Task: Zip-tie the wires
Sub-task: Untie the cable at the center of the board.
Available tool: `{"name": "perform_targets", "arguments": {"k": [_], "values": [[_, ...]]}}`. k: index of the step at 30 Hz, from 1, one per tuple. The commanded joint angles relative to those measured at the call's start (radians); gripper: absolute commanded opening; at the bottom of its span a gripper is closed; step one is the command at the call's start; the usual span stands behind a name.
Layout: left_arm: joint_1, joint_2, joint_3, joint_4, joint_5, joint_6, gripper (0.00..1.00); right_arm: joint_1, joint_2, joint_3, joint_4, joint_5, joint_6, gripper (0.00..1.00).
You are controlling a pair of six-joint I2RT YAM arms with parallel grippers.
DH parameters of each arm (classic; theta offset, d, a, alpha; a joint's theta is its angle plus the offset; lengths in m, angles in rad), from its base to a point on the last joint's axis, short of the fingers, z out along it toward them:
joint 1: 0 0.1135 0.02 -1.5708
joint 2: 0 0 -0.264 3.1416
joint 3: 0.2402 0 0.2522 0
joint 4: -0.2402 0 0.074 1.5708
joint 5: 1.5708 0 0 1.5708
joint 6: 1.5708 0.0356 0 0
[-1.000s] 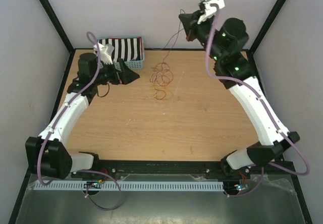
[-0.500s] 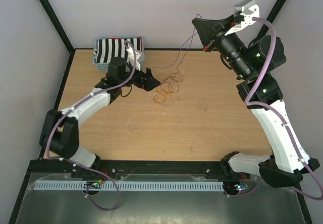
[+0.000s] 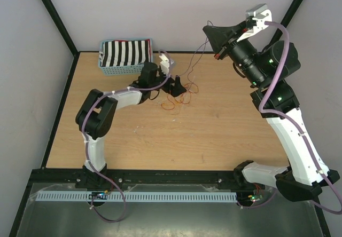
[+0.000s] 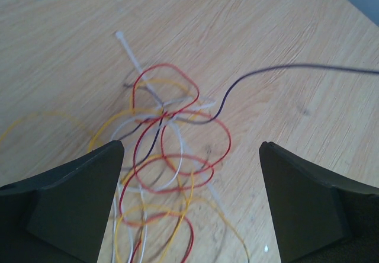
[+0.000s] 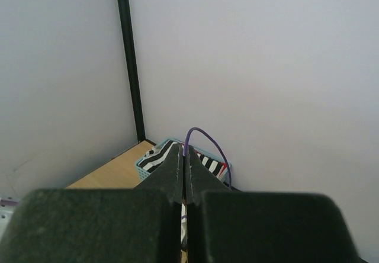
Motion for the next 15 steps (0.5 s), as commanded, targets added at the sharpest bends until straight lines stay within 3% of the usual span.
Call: {"name": "perform_targets", "arguments": {"k": [1, 5, 9, 12, 15], "values": [[-0.038, 0.057, 0.085, 0.120, 0.046, 0.010, 0.98, -0.002, -0.042, -0.008, 0.015, 0.008, 0.005, 0.00], [-0.060, 0.121, 0.144, 0.138, 0.071, 0.007, 0.96, -0.002, -0.055, -0.018, 0.016, 0.015, 0.000, 0.00], [-0.069, 0.184, 0.205, 0.141, 0.102, -0.019, 0.85, -0.002, -0.066, -0.028, 0.017, 0.026, -0.001, 0.00], [-0.078, 0.225, 0.240, 0.142, 0.105, -0.028, 0.68, -0.001, -0.075, -0.036, 0.021, 0.039, -0.004, 0.00], [-0.077, 0.241, 0.253, 0.141, 0.077, -0.028, 0.41, -0.001, -0.085, -0.046, 0.020, 0.058, -0.014, 0.00]]}}
